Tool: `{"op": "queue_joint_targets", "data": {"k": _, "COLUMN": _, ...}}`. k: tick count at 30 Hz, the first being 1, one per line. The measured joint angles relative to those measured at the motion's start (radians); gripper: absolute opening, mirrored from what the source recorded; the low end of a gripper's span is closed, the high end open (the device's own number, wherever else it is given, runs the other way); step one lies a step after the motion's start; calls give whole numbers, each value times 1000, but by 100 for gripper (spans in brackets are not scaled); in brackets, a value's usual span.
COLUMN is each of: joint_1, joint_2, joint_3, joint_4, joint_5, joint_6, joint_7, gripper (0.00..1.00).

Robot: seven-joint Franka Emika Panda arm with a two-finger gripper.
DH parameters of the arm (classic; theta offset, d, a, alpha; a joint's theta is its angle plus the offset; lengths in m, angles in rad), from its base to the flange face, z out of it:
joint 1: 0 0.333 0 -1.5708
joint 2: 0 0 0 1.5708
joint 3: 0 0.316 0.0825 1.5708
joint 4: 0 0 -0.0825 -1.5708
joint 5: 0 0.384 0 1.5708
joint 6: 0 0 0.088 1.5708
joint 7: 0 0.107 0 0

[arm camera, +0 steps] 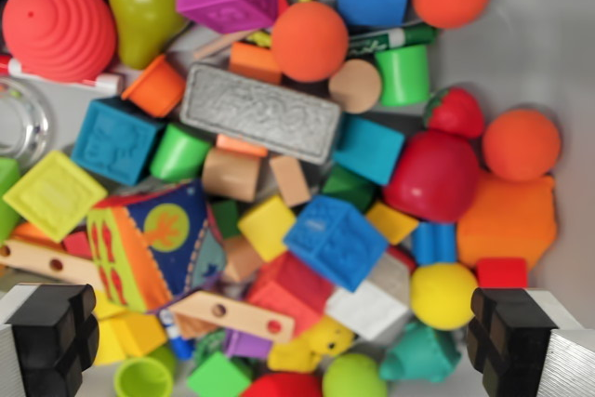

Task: Pick an object from the bin

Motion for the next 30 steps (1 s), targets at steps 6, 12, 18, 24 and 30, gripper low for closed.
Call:
{"op": "queue_joint_targets", "data": {"k": 6, "joint_1": 0, "joint_2": 0, "joint_3": 0, "joint_4": 0, "joint_5": 0, "joint_6": 0, "joint_7": 0, "gripper": 100}}
{"op": "queue_joint_targets", "data": {"k": 12, "joint_1": 0, "joint_2": 0, "joint_3": 0, "joint_4": 0, "joint_5": 0, "joint_6": 0, "joint_7": 0, "gripper": 100}}
{"op": "queue_joint_targets", "data": {"k": 18, "joint_1": 0, "joint_2": 0, "joint_3": 0, "joint_4": -3, "joint_5": 0, "joint_6": 0, "joint_7": 7, "gripper": 100}}
{"op": "queue_joint_targets", "data": {"k": 24, "joint_1": 2, "joint_2": 0, "joint_3": 1, "joint_4": -9, "joint_5": 0, "joint_6": 4, "joint_7": 29, "gripper": 100}}
{"op": "queue_joint_targets", "data": {"k": 30, "joint_1": 6, "joint_2": 0, "joint_3": 1, "joint_4": -20, "joint_5": 0, "joint_6": 13, "joint_7": 62, "gripper": 100}}
